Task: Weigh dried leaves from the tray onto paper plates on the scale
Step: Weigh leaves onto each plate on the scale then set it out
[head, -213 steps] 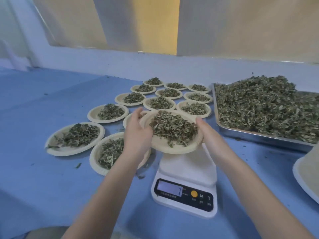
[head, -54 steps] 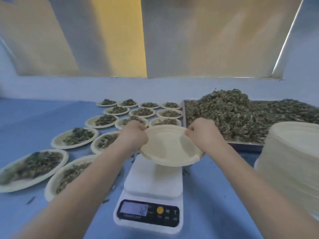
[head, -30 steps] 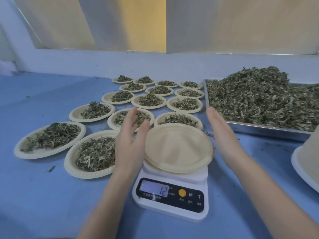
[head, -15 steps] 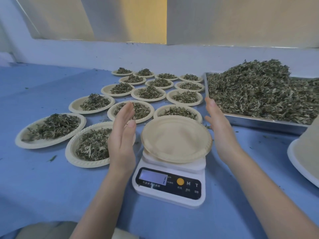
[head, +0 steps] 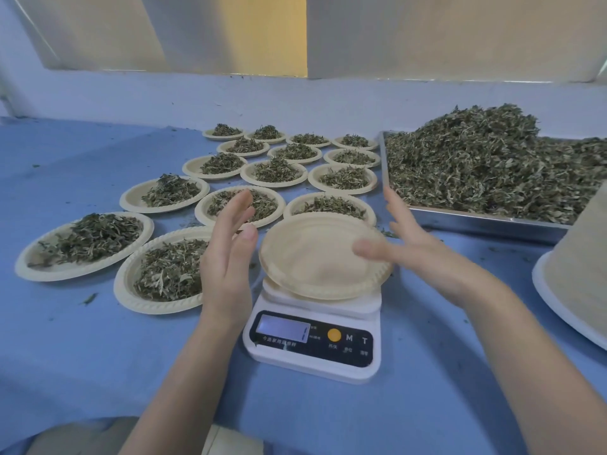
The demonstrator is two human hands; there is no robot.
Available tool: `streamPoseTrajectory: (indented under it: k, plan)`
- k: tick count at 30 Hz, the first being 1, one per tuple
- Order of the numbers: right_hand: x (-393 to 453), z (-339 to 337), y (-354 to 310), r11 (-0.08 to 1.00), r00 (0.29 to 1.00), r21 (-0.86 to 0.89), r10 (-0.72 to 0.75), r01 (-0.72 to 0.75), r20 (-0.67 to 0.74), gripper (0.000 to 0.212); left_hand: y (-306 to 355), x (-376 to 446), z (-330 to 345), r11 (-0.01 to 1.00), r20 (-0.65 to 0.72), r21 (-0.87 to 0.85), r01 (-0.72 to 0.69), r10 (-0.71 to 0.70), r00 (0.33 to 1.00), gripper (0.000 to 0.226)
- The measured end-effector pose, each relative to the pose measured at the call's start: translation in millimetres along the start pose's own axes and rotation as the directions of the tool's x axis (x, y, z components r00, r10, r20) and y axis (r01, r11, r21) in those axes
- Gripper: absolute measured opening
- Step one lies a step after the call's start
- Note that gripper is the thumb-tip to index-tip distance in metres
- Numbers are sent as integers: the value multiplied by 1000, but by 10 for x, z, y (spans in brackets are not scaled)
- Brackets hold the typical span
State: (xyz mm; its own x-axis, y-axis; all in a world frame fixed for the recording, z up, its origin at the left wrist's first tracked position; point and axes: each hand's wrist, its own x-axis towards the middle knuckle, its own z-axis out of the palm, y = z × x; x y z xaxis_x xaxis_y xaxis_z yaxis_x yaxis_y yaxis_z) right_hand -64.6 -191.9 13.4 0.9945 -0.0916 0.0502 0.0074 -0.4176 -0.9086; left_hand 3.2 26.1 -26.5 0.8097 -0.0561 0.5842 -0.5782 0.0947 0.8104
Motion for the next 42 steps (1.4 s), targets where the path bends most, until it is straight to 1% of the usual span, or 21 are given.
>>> streamPoseTrajectory:
  k: [2,5,12,15,16,17,18,19,20,21,22,24,26,28,32,34,36,38,40,41,42]
  plan:
    - [-191,-46,95,997,996,-68,47,-42,81,137,4,2,2,1000,3,-6,1,-1,1000,48]
    - [-419,17,257,991,989,-116,84,-70,125,146,16,3,5,1000,5,-19,-2,2,1000,49]
    - [-370,116,254,965,975,-209,187,-159,122,152,36,-11,-9,998,-20,-63,16,-17,1000,53]
    - [-380,98,268,966,968,-204,195,-161,158,152,54,-16,-1,998,-22,-62,22,-24,999,56]
    - [-382,95,269,974,969,-159,186,-160,164,152,55,-19,4,998,-23,-59,26,-27,999,57]
    - [-360,105,268,986,975,-94,153,-139,161,151,54,-19,4,998,-27,-59,29,-31,999,58]
    - [-366,132,266,991,986,62,114,-122,123,145,54,-21,2,998,-33,-61,31,-33,999,58]
    - [-379,107,304,977,997,205,53,-65,63,133,55,-21,-1,998,-38,-62,33,-35,999,59]
    - [-385,74,335,944,999,331,14,2,-45,117,59,-23,-3,997,-40,-63,35,-37,999,60]
    - [-363,66,332,924,991,381,14,37,-131,107,64,-24,4,997,-41,-64,37,-39,998,60]
    - [-353,69,335,906,991,421,24,33,-131,108,71,-27,8,997,-43,-65,40,-42,998,61]
    - [-295,114,266,871,983,491,106,-21,-147,123,83,-31,5,996,-51,-73,44,-48,998,61]
    - [-333,108,299,856,978,518,118,-11,-174,130,76,-30,2,995,-51,-89,51,-56,997,59]
    - [-317,118,356,869,979,494,121,-26,-163,131,87,-20,13,994,-40,-91,67,-71,997,51]
    - [-264,172,321,908,975,417,123,-35,-186,111,157,25,50,984,20,-109,141,-139,990,50]
    - [-212,148,235,932,955,360,133,-29,-265,102,235,115,63,988,86,-37,150,-146,985,50]
    - [-139,74,128,940,916,340,121,18,-383,76,340,270,128,985,204,97,144,-161,966,48]
    - [-47,-46,-22,893,891,442,125,91,-436,54,470,440,299,970,323,225,92,-163,932,43]
    - [89,-178,-182,786,912,604,144,130,-383,51,575,610,600,954,402,291,74,-192,895,38]
    - [162,-238,-248,784,914,606,135,138,-382,53,615,687,784,948,435,305,95,-227,871,38]
    - [248,-301,-292,825,904,548,118,141,-410,55,636,761,974,943,467,303,139,-274,841,38]
